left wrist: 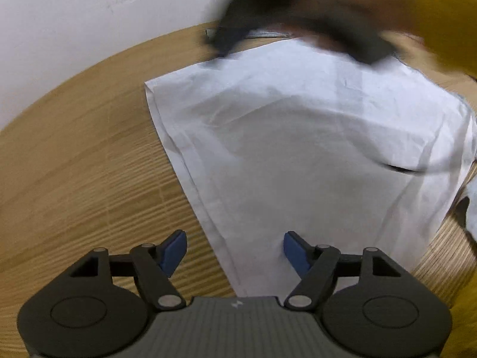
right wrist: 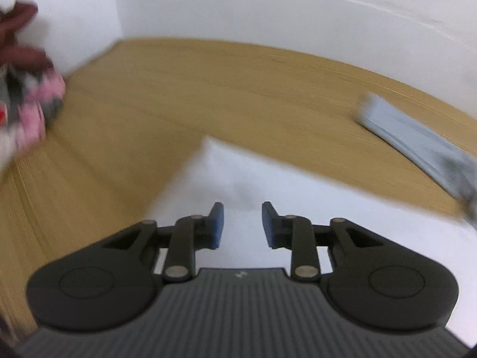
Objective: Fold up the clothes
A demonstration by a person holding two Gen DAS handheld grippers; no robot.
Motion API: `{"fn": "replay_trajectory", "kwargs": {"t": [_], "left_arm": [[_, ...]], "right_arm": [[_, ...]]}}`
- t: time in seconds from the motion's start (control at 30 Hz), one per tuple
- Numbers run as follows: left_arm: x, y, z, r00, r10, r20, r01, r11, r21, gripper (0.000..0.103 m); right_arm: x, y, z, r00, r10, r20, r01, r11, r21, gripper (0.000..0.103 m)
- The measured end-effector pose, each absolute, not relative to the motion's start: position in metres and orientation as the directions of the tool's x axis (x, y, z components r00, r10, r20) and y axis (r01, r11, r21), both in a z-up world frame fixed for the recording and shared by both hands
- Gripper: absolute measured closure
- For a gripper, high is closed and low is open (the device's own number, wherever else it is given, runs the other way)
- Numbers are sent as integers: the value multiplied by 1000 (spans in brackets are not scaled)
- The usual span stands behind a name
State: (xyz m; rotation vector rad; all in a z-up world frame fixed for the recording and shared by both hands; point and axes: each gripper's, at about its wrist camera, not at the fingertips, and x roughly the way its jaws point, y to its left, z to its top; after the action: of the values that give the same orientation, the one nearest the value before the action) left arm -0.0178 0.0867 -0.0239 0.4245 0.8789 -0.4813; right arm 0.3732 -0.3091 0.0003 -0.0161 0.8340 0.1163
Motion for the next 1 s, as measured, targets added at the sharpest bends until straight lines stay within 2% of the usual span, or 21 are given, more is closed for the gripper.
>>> {"fn": "replay_trajectory", "kwargs": {"t": [0.07,0.13,0.23,0.33,0.47,0.53,0.6,0.7,0.77,0.87,0.93,1.0], "left_arm": [[-16,86,-16,569,-244,-785,581,795,174,36],[-12,85,-10,575,-305,-760,625,763,167,35],[-3,64,-10,559,-393,-730,720,667,192,35],[12,41,-34,536,-375,-757,766,593,248,35],[16,53,-43,544,-349,-763,762,585,276,31],[12,67,-44,569,-321,-757,748,585,314,27],[5,84,-43,583,-291,-759,732,594,334,27],[-2,103,-38,586,-248,-772,704,627,333,26],[-9,112,-35,599,-225,-769,686,638,349,26],[-22,115,-34,627,-199,-753,665,640,384,27],[-29,111,-34,640,-183,-746,651,645,400,32],[-32,103,-32,628,-182,-756,649,659,380,32]], "right_arm": [[322,-332,-4,652,-4,-758,-30,999,-31,72],[270,-358,-8,608,-100,-788,129,991,-26,71],[199,-378,-16,548,-165,-820,321,947,24,71],[149,-370,-25,526,-223,-821,425,905,27,70],[132,-327,-30,549,-241,-800,401,916,-1,69],[131,-304,-30,584,-153,-797,346,935,73,69],[137,-269,-31,602,-129,-788,252,967,34,68],[136,-235,-28,625,2,-781,125,987,103,69],[127,-225,-19,635,34,-772,64,993,97,70],[98,-243,4,687,-112,-718,157,988,-4,69],[71,-281,15,681,-271,-681,331,943,-44,64],[43,-325,23,632,-410,-657,509,860,-47,60]]}}
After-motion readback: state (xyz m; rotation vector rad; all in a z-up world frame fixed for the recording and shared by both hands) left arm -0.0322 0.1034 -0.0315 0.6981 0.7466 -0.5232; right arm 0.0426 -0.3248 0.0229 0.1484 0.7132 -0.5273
